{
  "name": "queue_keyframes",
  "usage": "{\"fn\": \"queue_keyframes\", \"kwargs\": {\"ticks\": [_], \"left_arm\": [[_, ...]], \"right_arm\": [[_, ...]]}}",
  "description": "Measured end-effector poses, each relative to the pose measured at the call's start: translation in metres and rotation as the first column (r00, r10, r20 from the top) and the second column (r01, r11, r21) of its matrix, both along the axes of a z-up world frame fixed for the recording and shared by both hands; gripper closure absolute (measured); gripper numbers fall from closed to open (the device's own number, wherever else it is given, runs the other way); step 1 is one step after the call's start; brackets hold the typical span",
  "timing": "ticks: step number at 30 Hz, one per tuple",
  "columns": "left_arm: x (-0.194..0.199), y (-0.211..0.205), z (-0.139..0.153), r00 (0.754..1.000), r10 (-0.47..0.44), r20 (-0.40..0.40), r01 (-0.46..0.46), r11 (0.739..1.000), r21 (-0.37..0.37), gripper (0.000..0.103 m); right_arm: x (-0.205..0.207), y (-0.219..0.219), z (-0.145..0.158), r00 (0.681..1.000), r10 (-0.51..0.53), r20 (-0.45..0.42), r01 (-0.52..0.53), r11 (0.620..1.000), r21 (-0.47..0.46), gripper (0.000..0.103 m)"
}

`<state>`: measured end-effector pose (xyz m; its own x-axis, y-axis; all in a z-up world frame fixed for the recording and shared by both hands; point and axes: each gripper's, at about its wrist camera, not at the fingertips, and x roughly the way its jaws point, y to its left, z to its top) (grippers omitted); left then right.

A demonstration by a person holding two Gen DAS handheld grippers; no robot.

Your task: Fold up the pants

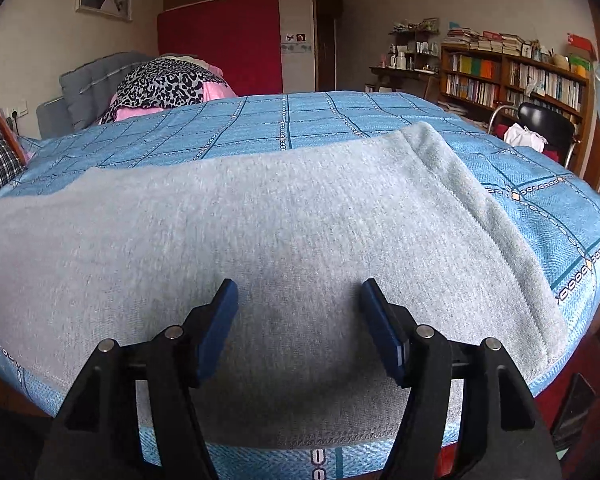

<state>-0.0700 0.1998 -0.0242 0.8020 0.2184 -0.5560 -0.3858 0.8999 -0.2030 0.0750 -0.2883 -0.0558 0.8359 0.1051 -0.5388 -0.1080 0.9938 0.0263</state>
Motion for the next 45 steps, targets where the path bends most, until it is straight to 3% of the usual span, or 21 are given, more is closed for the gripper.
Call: {"fn": "queue_keyframes", "kwargs": {"ticks": [4, 9, 14, 18, 20, 23, 27, 32, 34, 38, 45], "left_arm": [[-0.001, -0.026, 0.026, 0.997, -0.014, 0.076, 0.008, 0.996, 0.083, 0.016], [0.025, -0.076, 0.046, 0.974, -0.197, 0.109, 0.18, 0.973, 0.147, 0.016], [0.068, -0.127, 0.028, 0.929, -0.364, 0.06, 0.357, 0.928, 0.109, 0.016], [0.093, -0.159, -0.003, 0.903, -0.428, -0.043, 0.43, 0.898, 0.093, 0.016], [0.101, -0.165, -0.02, 0.896, -0.429, -0.111, 0.439, 0.895, 0.079, 0.016], [0.097, -0.173, -0.03, 0.889, -0.434, -0.146, 0.453, 0.881, 0.136, 0.016], [0.108, -0.163, -0.017, 0.888, -0.449, -0.099, 0.457, 0.887, 0.071, 0.016], [0.137, -0.161, -0.002, 0.889, -0.455, -0.045, 0.456, 0.89, -0.002, 0.016], [0.151, -0.168, -0.006, 0.883, -0.462, -0.076, 0.463, 0.886, -0.011, 0.016], [0.17, -0.183, -0.024, 0.874, -0.44, -0.206, 0.458, 0.888, 0.042, 0.016], [0.18, -0.181, -0.021, 0.875, -0.422, -0.236, 0.437, 0.899, 0.015, 0.016]], "right_arm": [[0.0, -0.002, 0.002, 1.0, -0.016, 0.015, 0.015, 0.999, 0.034, 0.037], [-0.005, 0.007, 0.008, 0.998, 0.011, 0.067, -0.015, 0.998, 0.069, 0.037], [-0.006, 0.016, 0.001, 0.997, 0.037, 0.068, -0.042, 0.997, 0.068, 0.037], [-0.006, 0.01, -0.001, 0.997, 0.038, 0.065, -0.043, 0.996, 0.082, 0.037], [-0.006, 0.003, 0.0, 0.998, 0.022, 0.063, -0.029, 0.994, 0.103, 0.037], [-0.002, -0.013, 0.005, 0.998, -0.011, 0.064, 0.001, 0.987, 0.161, 0.037], [0.005, -0.027, 0.009, 0.997, -0.043, 0.061, 0.03, 0.978, 0.208, 0.037], [0.013, -0.023, 0.006, 0.998, -0.038, 0.048, 0.028, 0.984, 0.176, 0.034], [0.014, -0.018, 0.004, 0.998, -0.03, 0.051, 0.023, 0.99, 0.141, 0.032], [0.014, -0.014, 0.001, 0.999, -0.016, 0.05, 0.011, 0.995, 0.104, 0.032], [0.013, -0.039, 0.004, 0.995, -0.077, 0.059, 0.068, 0.988, 0.14, 0.032]]}}
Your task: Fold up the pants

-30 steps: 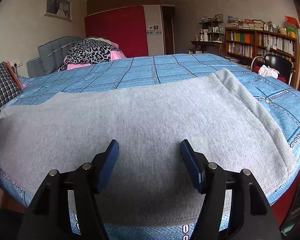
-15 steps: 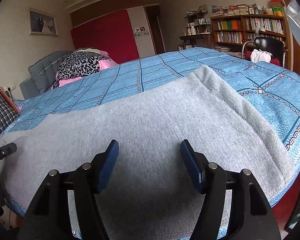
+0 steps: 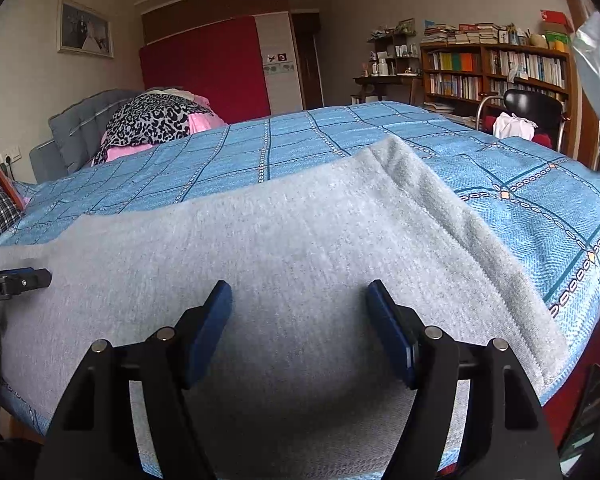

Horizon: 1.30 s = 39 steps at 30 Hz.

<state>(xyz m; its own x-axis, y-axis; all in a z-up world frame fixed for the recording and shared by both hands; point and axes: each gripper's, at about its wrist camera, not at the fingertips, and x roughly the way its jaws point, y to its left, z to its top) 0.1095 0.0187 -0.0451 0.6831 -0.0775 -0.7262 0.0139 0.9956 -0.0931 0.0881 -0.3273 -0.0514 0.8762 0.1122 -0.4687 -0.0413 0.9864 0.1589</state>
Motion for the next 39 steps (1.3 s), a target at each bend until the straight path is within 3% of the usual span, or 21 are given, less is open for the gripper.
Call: {"fn": "queue_keyframes", "kwargs": {"ticks": [8, 17, 22, 28, 33, 39], "left_arm": [[0.028, -0.006, 0.011, 1.0, -0.007, -0.01, 0.007, 0.999, -0.033, 0.016], [0.069, 0.0, -0.006, 0.995, 0.009, -0.095, -0.013, 0.999, -0.042, 0.016], [0.068, -0.003, 0.0, 0.995, 0.03, -0.092, -0.032, 0.999, -0.026, 0.016], [0.062, -0.042, 0.012, 0.995, -0.084, -0.057, 0.08, 0.995, -0.066, 0.016], [0.066, -0.088, 0.012, 0.978, -0.201, -0.052, 0.199, 0.979, -0.047, 0.016], [0.078, -0.131, 0.007, 0.961, -0.273, -0.054, 0.273, 0.962, 0.004, 0.016]], "right_arm": [[0.029, -0.044, 0.008, 0.994, -0.073, -0.076, 0.079, 0.994, 0.073, 0.031], [0.058, -0.054, 0.014, 0.992, -0.071, -0.102, 0.076, 0.996, 0.04, 0.031], [0.058, -0.049, 0.023, 0.992, -0.099, -0.085, 0.102, 0.994, 0.036, 0.031], [0.055, -0.024, 0.033, 0.999, -0.009, -0.044, 0.009, 1.0, 0.011, 0.031], [0.073, -0.02, 0.023, 0.995, -0.013, -0.099, 0.01, 1.0, -0.024, 0.031], [0.089, -0.029, 0.016, 0.991, -0.036, -0.128, 0.029, 0.998, -0.059, 0.031]]}}
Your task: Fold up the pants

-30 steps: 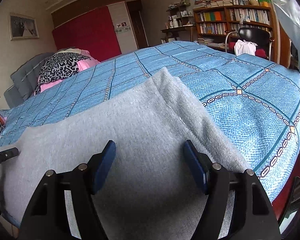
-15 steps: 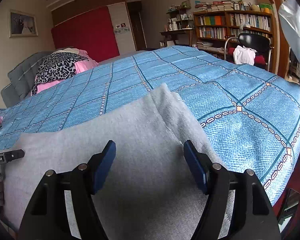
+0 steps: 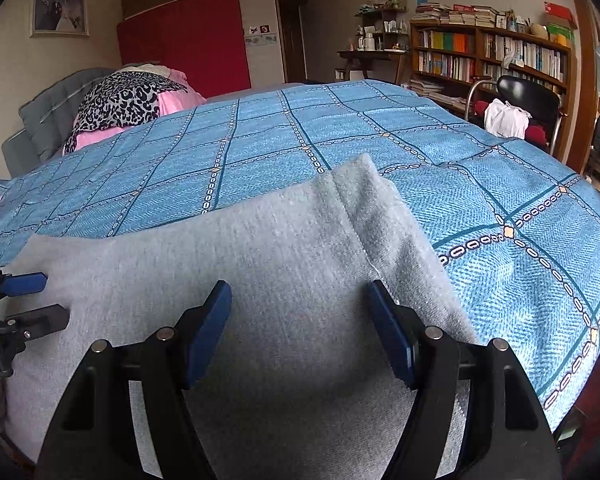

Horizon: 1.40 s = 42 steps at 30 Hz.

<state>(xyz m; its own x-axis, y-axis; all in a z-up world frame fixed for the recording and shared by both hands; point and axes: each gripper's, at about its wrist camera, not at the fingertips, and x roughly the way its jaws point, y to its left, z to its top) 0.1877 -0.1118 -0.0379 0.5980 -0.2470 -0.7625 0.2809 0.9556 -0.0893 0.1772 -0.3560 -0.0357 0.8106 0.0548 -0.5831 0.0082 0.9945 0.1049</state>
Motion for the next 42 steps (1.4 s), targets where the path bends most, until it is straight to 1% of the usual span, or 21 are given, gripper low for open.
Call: {"fn": "queue_keyframes", "kwargs": {"ticks": [2, 6, 10, 12, 15, 19, 22, 24, 28, 32, 36, 40, 42], "left_arm": [[0.005, -0.006, 0.001, 1.0, -0.011, -0.001, 0.011, 1.0, -0.002, 0.016], [0.015, -0.01, 0.002, 1.0, -0.006, -0.004, 0.006, 1.0, 0.0, 0.016], [0.018, -0.021, 0.011, 0.999, -0.019, 0.031, 0.019, 1.0, -0.004, 0.016], [0.018, -0.031, 0.017, 0.998, -0.044, 0.052, 0.045, 0.999, -0.011, 0.016], [0.019, -0.052, 0.025, 0.993, -0.094, 0.076, 0.096, 0.995, -0.029, 0.016], [0.024, -0.083, 0.029, 0.98, -0.17, 0.102, 0.174, 0.984, -0.031, 0.016], [0.032, -0.103, 0.024, 0.972, -0.218, 0.085, 0.222, 0.974, -0.048, 0.016], [0.04, -0.112, 0.018, 0.969, -0.239, 0.061, 0.242, 0.969, -0.057, 0.016], [0.055, -0.125, 0.004, 0.968, -0.251, 0.014, 0.251, 0.966, -0.06, 0.016], [0.062, -0.129, 0.001, 0.969, -0.247, 0.003, 0.247, 0.968, -0.056, 0.016], [0.063, -0.128, 0.006, 0.969, -0.247, 0.01, 0.247, 0.967, -0.062, 0.016], [0.062, -0.132, 0.009, 0.964, -0.264, 0.013, 0.265, 0.961, -0.076, 0.016], [0.061, -0.135, 0.01, 0.961, -0.275, 0.013, 0.275, 0.958, -0.085, 0.016]], "right_arm": [[0.007, -0.005, -0.001, 1.0, 0.006, -0.01, -0.006, 1.0, 0.008, 0.031], [0.016, -0.013, 0.003, 1.0, 0.0, 0.002, 0.0, 1.0, 0.01, 0.031], [0.023, -0.023, 0.004, 1.0, -0.008, 0.014, 0.007, 0.999, 0.036, 0.031], [0.024, -0.026, 0.004, 1.0, -0.001, 0.026, -0.001, 0.999, 0.048, 0.031], [0.017, -0.033, 0.009, 0.998, 0.002, 0.067, -0.008, 0.997, 0.083, 0.031], [0.005, -0.049, 0.02, 0.99, -0.036, 0.136, 0.02, 0.993, 0.119, 0.031], [-0.002, -0.069, 0.026, 0.985, -0.075, 0.156, 0.052, 0.988, 0.147, 0.031], [-0.005, -0.08, 0.024, 0.986, -0.083, 0.147, 0.058, 0.984, 0.166, 0.031], [-0.011, -0.098, 0.014, 0.994, -0.045, 0.104, 0.021, 0.975, 0.22, 0.031], [-0.012, -0.103, 0.001, 0.998, 0.008, 0.056, -0.022, 0.967, 0.255, 0.031], [-0.01, -0.102, -0.01, 0.999, 0.042, 0.013, -0.044, 0.968, 0.249, 0.031], [-0.009, -0.098, -0.014, 0.998, 0.067, 0.005, -0.066, 0.97, 0.233, 0.031], [-0.009, -0.095, -0.016, 0.997, 0.079, 0.006, -0.079, 0.972, 0.22, 0.039]]}}
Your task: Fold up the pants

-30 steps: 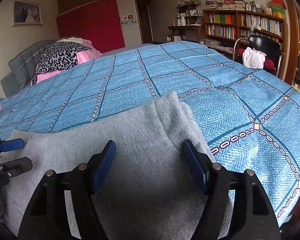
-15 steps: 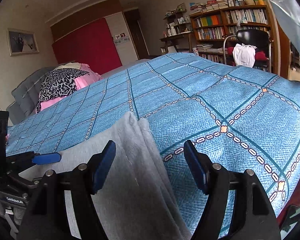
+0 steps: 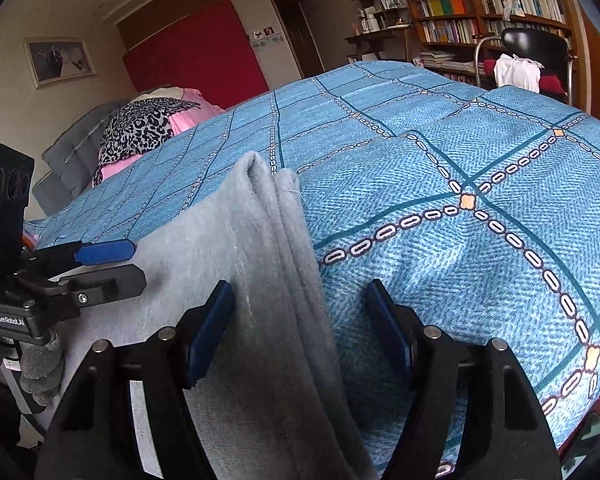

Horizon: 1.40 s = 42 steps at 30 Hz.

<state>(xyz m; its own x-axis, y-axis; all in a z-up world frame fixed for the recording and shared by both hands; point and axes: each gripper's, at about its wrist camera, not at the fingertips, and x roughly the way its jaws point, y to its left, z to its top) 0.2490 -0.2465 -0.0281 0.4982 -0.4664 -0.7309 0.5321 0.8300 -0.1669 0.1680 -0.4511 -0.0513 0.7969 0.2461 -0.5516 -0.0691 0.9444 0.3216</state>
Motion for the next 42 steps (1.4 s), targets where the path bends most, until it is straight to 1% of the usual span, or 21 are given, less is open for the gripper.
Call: {"fn": "queue_keyframes", "kwargs": {"ticks": [2, 4, 8, 10, 12, 15, 18, 23, 27, 32, 34, 36, 38, 42], "left_arm": [[0.0, -0.001, 0.002, 1.0, -0.008, -0.007, 0.008, 1.0, -0.017, 0.016], [0.001, -0.003, 0.005, 1.0, -0.019, -0.02, 0.018, 0.999, -0.048, 0.016], [0.002, -0.006, 0.014, 0.999, -0.027, -0.03, 0.025, 0.996, -0.08, 0.016], [0.001, -0.008, 0.017, 0.999, -0.034, -0.028, 0.032, 0.996, -0.082, 0.016], [0.001, -0.009, 0.021, 0.999, -0.038, -0.029, 0.036, 0.995, -0.092, 0.016], [0.0, -0.007, 0.029, 0.998, -0.045, -0.039, 0.039, 0.99, -0.137, 0.016], [0.0, -0.003, 0.035, 0.997, -0.053, -0.054, 0.042, 0.981, -0.19, 0.016], [-0.006, -0.004, 0.04, 0.994, -0.086, -0.072, 0.067, 0.97, -0.234, 0.015], [-0.007, -0.002, 0.043, 0.989, -0.108, -0.103, 0.075, 0.956, -0.284, 0.014], [-0.006, -0.001, 0.041, 0.988, -0.088, -0.126, 0.05, 0.96, -0.276, 0.014], [-0.005, -0.001, 0.039, 0.987, -0.084, -0.137, 0.044, 0.961, -0.273, 0.014], [-0.005, -0.005, 0.036, 0.985, -0.091, -0.144, 0.053, 0.967, -0.248, 0.014], [-0.003, -0.01, 0.031, 0.981, -0.099, -0.169, 0.063, 0.976, -0.206, 0.014], [0.005, -0.017, 0.021, 0.97, -0.122, -0.211, 0.081, 0.978, -0.194, 0.014]], "right_arm": [[-0.001, 0.006, -0.001, 1.0, 0.024, 0.006, -0.024, 1.0, 0.01, 0.055], [-0.002, 0.01, -0.002, 0.999, 0.048, 0.01, -0.049, 0.998, 0.031, 0.066], [-0.013, 0.018, 0.002, 0.998, 0.026, 0.049, -0.026, 1.0, 0.003, 0.077], [-0.021, 0.027, 0.007, 0.997, 0.004, 0.081, 0.0, 0.999, -0.039, 0.078], [-0.03, 0.04, 0.014, 0.992, -0.017, 0.124, 0.031, 0.993, -0.111, 0.079], [-0.042, 0.06, 0.021, 0.982, -0.038, 0.186, 0.077, 0.976, -0.203, 0.079], [-0.05, 0.08, 0.023, 0.972, -0.058, 0.227, 0.123, 0.95, -0.286, 0.079], [-0.058, 0.107, 0.022, 0.955, -0.083, 0.285, 0.201, 0.886, -0.417, 0.079], [-0.062, 0.134, 0.015, 0.941, -0.069, 0.33, 0.244, 0.814, -0.527, 0.079], [-0.07, 0.163, 0.004, 0.924, -0.015, 0.381, 0.27, 0.733, -0.624, 0.079], [-0.072, 0.174, -0.002, 0.92, 0.006, 0.392, 0.272, 0.711, -0.649, 0.08], [-0.072, 0.175, -0.003, 0.923, 0.007, 0.386, 0.262, 0.723, -0.639, 0.079], [-0.072, 0.176, -0.005, 0.922, 0.002, 0.386, 0.267, 0.718, -0.642, 0.08], [-0.074, 0.175, -0.008, 0.923, 0.025, 0.385, 0.238, 0.748, -0.619, 0.08]]}}
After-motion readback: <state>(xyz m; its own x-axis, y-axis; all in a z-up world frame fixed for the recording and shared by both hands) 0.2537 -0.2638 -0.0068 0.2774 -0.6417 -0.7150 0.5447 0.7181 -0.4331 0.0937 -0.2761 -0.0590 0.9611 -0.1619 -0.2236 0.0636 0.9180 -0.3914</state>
